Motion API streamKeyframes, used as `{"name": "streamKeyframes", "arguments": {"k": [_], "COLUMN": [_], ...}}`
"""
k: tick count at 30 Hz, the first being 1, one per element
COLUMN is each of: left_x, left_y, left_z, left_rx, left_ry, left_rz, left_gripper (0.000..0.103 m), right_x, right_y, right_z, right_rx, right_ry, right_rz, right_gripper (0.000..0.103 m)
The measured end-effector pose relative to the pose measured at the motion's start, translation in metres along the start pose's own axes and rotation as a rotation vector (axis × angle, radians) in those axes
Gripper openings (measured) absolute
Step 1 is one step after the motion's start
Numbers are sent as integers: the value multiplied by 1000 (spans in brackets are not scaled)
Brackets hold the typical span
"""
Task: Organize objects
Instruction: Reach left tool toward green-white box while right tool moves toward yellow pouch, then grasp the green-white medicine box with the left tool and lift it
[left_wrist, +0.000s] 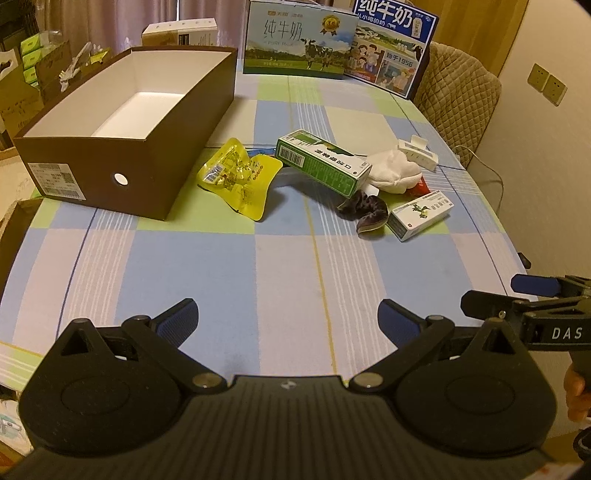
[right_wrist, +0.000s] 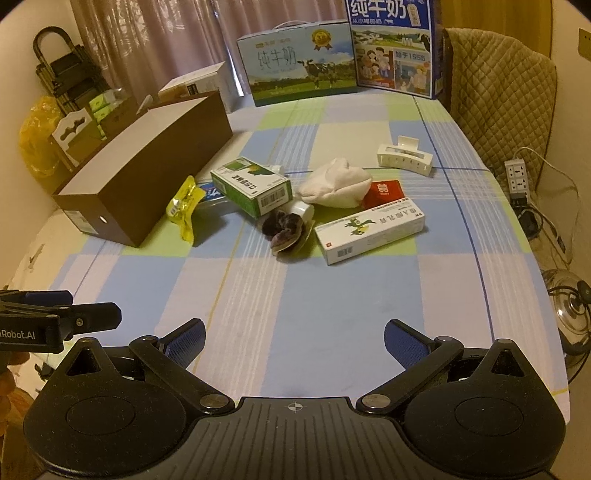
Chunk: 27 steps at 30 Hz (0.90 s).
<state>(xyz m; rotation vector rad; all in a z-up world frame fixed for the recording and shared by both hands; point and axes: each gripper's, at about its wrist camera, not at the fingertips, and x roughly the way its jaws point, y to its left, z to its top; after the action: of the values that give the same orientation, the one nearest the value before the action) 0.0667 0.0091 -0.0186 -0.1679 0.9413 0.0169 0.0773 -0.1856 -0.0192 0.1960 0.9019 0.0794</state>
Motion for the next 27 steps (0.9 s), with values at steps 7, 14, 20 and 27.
{"name": "streamKeyframes", "arguments": {"k": [7,14,20,27], "left_x": [15,34,56,90], "left_y": [-6,-15,-23,-30], "left_z": [9,22,43,72], "left_rx": [-26,-61,-110,-201], "left_ry": [19,23,19,15], "left_rz": [-31,-66,-101,-147], "left_gripper": [102,102,101,98], "right_x": [7,16,23,33], "right_y": [-18,-45,-68,-94], "right_z": [7,20,36,55], "right_rx": [16,36,51,60], "right_ry": [-6,-17,-32,-45], "right_rz": [-13,-34,-58,-80], "right_gripper": [101,101,101,101]}}
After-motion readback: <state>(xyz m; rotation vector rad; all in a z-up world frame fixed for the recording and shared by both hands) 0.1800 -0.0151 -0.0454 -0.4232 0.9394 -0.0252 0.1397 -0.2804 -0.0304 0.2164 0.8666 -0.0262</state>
